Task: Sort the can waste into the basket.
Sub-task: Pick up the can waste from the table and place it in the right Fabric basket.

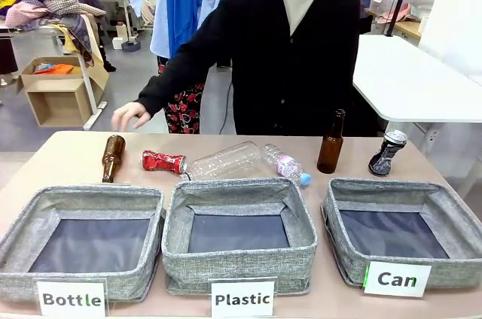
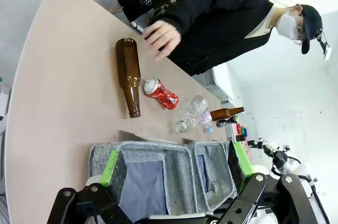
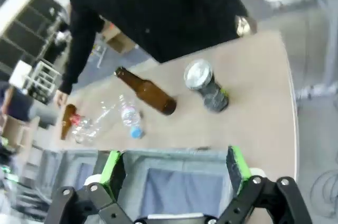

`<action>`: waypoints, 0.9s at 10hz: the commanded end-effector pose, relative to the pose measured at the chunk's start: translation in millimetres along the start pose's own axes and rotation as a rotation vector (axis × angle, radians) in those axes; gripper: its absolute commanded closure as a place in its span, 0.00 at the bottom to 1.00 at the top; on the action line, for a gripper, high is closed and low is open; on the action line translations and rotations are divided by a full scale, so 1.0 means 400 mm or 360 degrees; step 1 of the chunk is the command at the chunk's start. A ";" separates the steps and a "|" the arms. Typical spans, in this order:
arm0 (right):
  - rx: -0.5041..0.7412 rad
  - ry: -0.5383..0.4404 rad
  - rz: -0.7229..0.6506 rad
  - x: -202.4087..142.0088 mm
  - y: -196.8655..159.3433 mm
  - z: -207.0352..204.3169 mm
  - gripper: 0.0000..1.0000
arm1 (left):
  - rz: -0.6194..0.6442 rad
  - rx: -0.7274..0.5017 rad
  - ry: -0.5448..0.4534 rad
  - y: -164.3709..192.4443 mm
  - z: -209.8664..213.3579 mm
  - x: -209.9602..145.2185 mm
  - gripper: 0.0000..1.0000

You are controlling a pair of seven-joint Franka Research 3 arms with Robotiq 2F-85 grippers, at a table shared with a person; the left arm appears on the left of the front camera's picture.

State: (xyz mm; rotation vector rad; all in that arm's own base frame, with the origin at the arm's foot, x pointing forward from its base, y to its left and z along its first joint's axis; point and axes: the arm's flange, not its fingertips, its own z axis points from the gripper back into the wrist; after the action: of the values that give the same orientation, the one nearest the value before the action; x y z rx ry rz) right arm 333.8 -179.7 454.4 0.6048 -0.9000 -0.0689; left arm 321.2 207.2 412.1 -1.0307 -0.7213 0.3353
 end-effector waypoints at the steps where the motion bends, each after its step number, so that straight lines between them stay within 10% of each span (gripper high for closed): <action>1: -0.0055 -0.0234 0.0422 0.020 -0.017 -0.098 0.00 | -0.0021 -0.0014 0.0008 0.004 0.003 0.002 0.00; 4: -0.0261 -0.0207 0.1038 0.014 -0.007 -0.222 0.00 | -0.0021 -0.0014 0.0008 0.004 0.003 0.002 0.00; 9: -0.0183 -0.0093 0.1014 0.023 0.031 -0.166 0.00 | -0.0021 -0.0014 0.0008 0.004 0.003 0.002 0.00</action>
State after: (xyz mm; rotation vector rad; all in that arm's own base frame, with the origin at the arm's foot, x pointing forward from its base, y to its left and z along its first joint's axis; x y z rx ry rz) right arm 395.3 -138.7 424.7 0.1790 -1.1013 0.4388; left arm 321.5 207.6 411.7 -1.0319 -0.7193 0.3356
